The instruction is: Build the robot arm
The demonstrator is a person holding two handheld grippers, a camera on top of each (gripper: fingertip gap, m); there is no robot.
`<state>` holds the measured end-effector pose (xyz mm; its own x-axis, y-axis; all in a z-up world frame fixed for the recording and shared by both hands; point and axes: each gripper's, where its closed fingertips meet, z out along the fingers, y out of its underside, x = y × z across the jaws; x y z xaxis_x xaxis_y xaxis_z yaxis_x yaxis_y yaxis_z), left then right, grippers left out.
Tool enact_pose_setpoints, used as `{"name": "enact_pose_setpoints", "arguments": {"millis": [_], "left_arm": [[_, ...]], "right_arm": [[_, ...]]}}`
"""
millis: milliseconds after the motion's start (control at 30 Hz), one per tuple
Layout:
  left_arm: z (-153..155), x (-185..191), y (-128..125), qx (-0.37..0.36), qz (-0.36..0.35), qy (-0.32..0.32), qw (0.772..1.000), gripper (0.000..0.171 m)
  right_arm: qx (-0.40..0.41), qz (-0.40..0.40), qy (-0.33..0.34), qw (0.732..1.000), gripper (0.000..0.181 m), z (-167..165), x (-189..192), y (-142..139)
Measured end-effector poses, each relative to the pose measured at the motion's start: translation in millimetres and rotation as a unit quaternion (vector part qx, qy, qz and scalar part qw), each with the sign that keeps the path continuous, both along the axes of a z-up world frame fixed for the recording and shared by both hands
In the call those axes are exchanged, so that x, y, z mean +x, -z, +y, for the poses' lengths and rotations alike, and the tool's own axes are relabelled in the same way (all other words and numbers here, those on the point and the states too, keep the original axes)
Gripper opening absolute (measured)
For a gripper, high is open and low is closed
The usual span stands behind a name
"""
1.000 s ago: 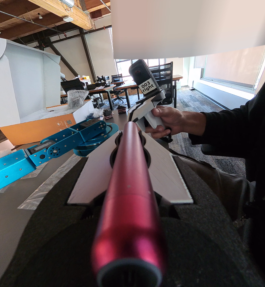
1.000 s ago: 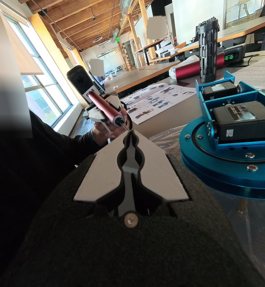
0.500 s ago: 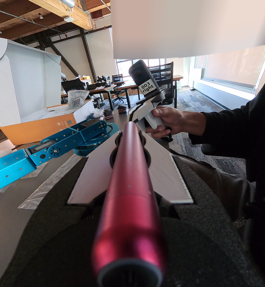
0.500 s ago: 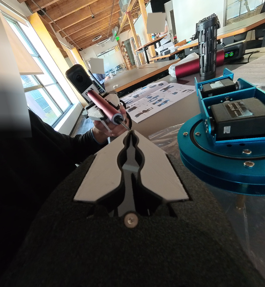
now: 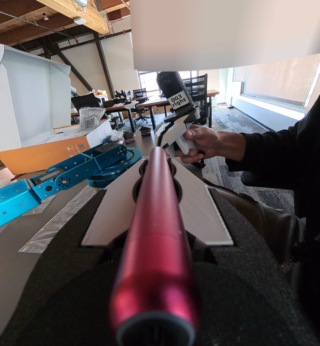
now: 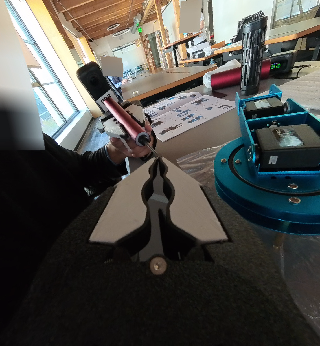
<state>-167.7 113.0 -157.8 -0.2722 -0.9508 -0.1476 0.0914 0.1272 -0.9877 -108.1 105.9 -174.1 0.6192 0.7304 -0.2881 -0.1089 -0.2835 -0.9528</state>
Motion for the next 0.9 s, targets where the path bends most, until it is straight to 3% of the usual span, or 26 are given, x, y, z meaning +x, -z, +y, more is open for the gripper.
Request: {"name": "enact_pose_setpoints", "arguments": {"millis": [900], "left_arm": [[-3.0,0.3,2.0,0.002,0.006,0.011,1.0,0.021]], "right_arm": [[0.002,-0.016,-0.016,1.0,0.001,-3.2,-3.6,1.8]]}}
